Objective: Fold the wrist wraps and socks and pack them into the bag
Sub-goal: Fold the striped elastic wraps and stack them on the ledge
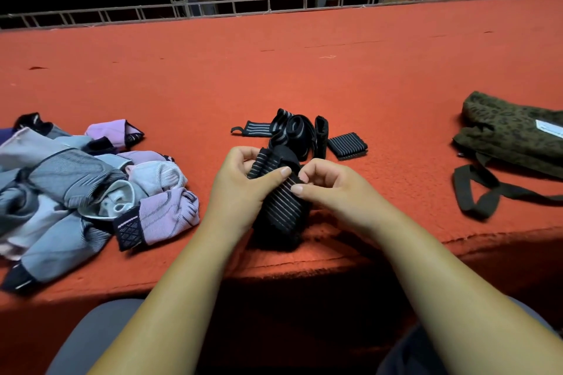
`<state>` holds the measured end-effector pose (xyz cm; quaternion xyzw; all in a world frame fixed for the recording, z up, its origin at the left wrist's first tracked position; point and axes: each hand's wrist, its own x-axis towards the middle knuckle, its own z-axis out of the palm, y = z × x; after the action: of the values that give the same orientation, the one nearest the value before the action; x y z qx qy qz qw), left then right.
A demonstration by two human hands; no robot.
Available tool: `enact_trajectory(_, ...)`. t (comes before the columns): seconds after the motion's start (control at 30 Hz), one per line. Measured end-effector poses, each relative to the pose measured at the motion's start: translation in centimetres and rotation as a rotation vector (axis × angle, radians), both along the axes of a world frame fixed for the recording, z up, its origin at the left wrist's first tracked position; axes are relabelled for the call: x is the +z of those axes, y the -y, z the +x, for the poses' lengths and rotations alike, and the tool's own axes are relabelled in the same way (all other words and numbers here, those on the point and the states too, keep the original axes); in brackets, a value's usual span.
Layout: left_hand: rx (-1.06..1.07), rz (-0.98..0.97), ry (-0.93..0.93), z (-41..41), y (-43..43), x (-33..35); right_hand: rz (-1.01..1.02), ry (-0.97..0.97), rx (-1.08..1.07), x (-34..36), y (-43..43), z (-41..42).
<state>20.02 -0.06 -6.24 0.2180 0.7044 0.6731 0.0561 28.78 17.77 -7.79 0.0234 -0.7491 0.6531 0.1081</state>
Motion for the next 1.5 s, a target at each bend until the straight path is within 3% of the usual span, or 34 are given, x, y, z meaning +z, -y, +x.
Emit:
enact_trajectory(0.1, 0.012, -0.016, -0.036, 0.0, 0.6, 0.3, -0.038, 0.008, -0.024, 0.4, 0.2, 0.5)
enact_trajectory(0.33, 0.118, -0.211, -0.366, 0.5, 1.9, 0.1, -0.017, 0.037, -0.080, 0.8, 0.9, 1.7)
enact_trajectory(0.6, 0.114, -0.171, -0.313, 1.3, 3.0, 2.4, -0.116, 0.057, 0.024, 1.9, 2.0, 3.8)
enact_trajectory(0.77, 0.112, -0.213, -0.353, 1.4, 3.1, 4.6, -0.291, 0.039, 0.102, 2.7, 3.3, 4.8)
enact_trajectory(0.97, 0.126, -0.153, -0.243, 0.8, 4.3, 6.7, -0.468, 0.091, 0.351, 3.4, 3.7, 6.1)
enact_trajectory(1.27, 0.023, -0.141, -0.196, 0.3, 4.5, 4.0, -0.140, 0.292, 0.218, 1.9, 5.2, 4.6)
enact_trajectory(1.5, 0.017, -0.089, -0.173, -1.2, 4.5, 1.0, -0.065, 0.354, 0.068, 0.2, 5.0, 2.9)
